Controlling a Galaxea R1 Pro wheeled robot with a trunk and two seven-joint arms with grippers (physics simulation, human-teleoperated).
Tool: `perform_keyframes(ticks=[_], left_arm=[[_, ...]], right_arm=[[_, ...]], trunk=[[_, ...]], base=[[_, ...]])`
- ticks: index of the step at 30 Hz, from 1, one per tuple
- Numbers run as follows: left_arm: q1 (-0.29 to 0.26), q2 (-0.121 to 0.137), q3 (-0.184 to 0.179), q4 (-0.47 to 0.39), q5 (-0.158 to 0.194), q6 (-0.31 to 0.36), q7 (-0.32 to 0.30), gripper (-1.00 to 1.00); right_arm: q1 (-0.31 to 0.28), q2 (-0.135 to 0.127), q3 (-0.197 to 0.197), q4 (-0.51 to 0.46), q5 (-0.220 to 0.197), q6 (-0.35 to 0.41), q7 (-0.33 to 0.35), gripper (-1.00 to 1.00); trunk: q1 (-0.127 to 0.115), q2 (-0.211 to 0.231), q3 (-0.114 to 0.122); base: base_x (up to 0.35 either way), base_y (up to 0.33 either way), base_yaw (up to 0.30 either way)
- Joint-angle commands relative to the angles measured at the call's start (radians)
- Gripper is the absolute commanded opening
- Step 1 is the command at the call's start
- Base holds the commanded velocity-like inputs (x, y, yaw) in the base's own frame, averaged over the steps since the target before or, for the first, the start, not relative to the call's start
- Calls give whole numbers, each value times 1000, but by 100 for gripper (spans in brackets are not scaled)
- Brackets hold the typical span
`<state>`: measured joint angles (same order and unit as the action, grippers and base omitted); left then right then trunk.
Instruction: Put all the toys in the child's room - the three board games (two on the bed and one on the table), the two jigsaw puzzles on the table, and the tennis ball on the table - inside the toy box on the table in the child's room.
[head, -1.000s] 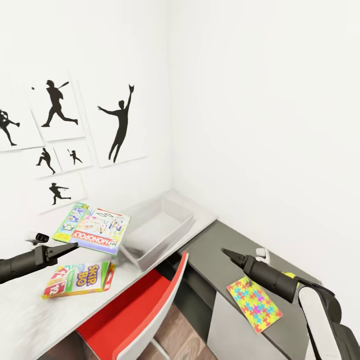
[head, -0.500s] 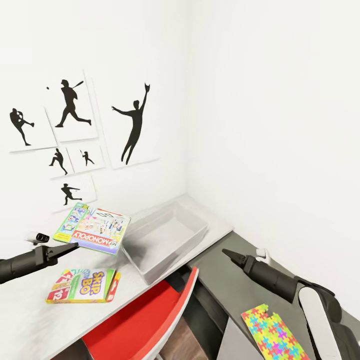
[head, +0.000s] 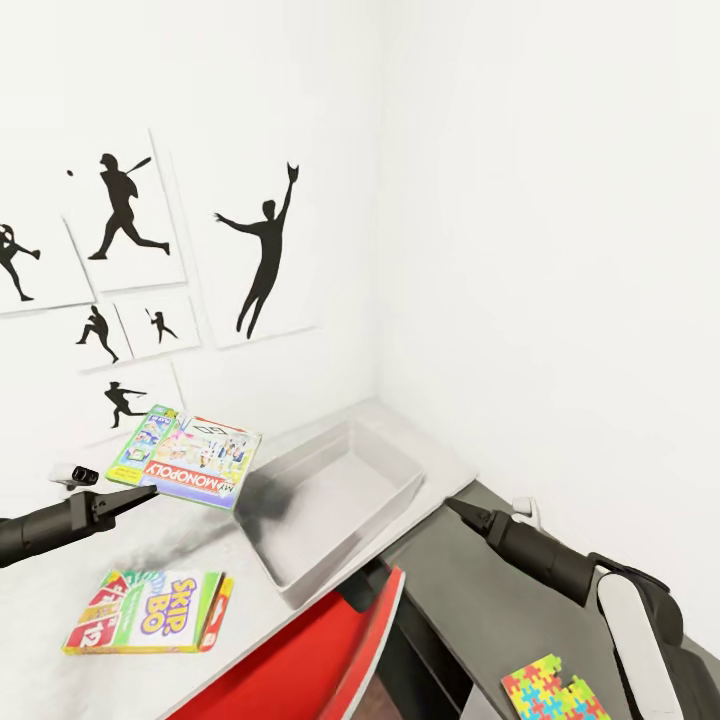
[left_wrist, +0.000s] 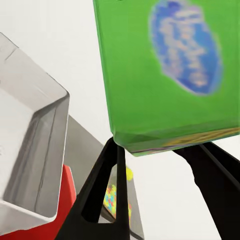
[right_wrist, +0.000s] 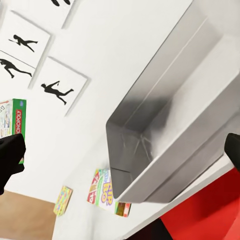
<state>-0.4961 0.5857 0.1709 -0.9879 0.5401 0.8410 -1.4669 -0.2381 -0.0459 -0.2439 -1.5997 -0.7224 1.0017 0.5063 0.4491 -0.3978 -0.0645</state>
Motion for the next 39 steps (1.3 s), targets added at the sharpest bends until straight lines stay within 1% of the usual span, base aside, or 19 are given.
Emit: perform_keyframes(ticks=[1,10,25,39], left_arm=[[-1,0,0,0,1,10,-3,-100],[-1,0,0,0,1,10,-3,-100],[-1,0,1,0,1,10,-3,-100],[-1,0,1,0,1,10,-3,-100]], right_arm=[[-1,0,-1,0,6,5,8,100],[-1,0,-1,0,6,4,8,100],[-1,0,-1,0,5,-22,9,100],[-1,0,-1,0,5,-23,9,100]], trunk=[[1,-2,-2],[1,-2,-2],[1,-2,-2],[1,-2,-2]], base=[[159,49,0],[138,17,0],[76,0,0],[4,0,0]])
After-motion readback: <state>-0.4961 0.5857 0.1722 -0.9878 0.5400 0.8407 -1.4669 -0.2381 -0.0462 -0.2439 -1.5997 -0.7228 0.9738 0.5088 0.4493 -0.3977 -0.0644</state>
